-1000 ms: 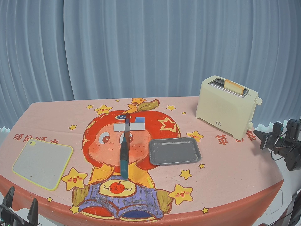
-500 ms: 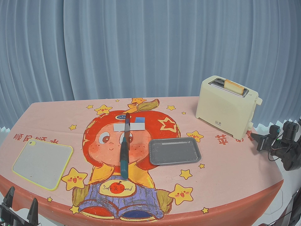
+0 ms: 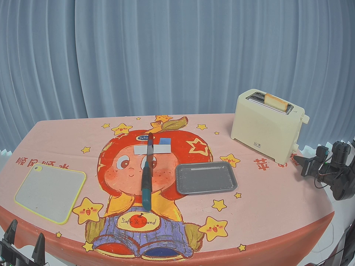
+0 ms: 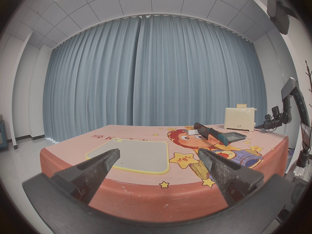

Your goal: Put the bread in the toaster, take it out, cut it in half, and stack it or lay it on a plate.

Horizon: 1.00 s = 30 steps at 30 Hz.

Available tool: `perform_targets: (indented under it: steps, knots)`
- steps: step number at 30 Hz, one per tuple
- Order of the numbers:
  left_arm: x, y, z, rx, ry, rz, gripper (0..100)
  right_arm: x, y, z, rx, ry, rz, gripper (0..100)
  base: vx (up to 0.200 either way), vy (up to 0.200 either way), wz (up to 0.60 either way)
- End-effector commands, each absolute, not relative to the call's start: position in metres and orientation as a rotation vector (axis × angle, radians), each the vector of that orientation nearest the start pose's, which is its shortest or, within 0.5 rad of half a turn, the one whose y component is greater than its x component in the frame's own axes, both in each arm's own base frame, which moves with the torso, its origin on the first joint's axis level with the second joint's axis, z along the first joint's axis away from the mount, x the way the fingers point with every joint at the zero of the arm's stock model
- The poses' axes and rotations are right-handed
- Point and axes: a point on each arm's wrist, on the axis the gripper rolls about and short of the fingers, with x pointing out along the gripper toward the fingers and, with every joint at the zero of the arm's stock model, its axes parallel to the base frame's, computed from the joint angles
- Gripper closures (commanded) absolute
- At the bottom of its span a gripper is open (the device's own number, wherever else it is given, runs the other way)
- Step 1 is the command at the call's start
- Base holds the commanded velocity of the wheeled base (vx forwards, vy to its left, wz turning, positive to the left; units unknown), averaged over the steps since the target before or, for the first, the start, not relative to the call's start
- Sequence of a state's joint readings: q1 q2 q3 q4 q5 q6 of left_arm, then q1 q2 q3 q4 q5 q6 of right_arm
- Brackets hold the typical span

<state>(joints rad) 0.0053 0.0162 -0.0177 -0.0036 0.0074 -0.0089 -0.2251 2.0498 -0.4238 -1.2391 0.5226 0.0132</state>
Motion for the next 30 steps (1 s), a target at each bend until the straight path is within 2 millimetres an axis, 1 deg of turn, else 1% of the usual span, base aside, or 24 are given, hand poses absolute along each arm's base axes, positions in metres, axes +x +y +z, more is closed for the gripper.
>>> perform_targets:
  steps: [1, 10, 21, 26, 30]
  knots:
    - [-0.023, 0.0, 0.076, -0.009, -0.003, 0.014, 0, 0.292, -0.055, 0.051, 0.152, 0.359, 0.293, 100, 0.0, 0.0, 0.0]
    - [-0.023, 0.0, 0.076, -0.009, -0.005, 0.014, 0, 0.294, -0.056, 0.054, 0.148, 0.345, 0.292, 100, 0.0, 0.0, 0.0]
    - [-0.023, 0.0, 0.076, -0.009, -0.005, 0.014, 0, 0.291, -0.052, 0.057, 0.143, 0.339, 0.303, 100, 0.0, 0.0, 0.0]
    - [-0.023, 0.0, 0.076, -0.009, -0.005, 0.014, 0, 0.292, -0.053, 0.052, 0.147, 0.354, 0.289, 100, 0.0, 0.0, 0.0]
    - [-0.023, 0.0, 0.076, -0.009, -0.005, 0.014, 0, 0.298, -0.058, 0.042, 0.148, 0.376, 0.253, 100, 0.0, 0.0, 0.0]
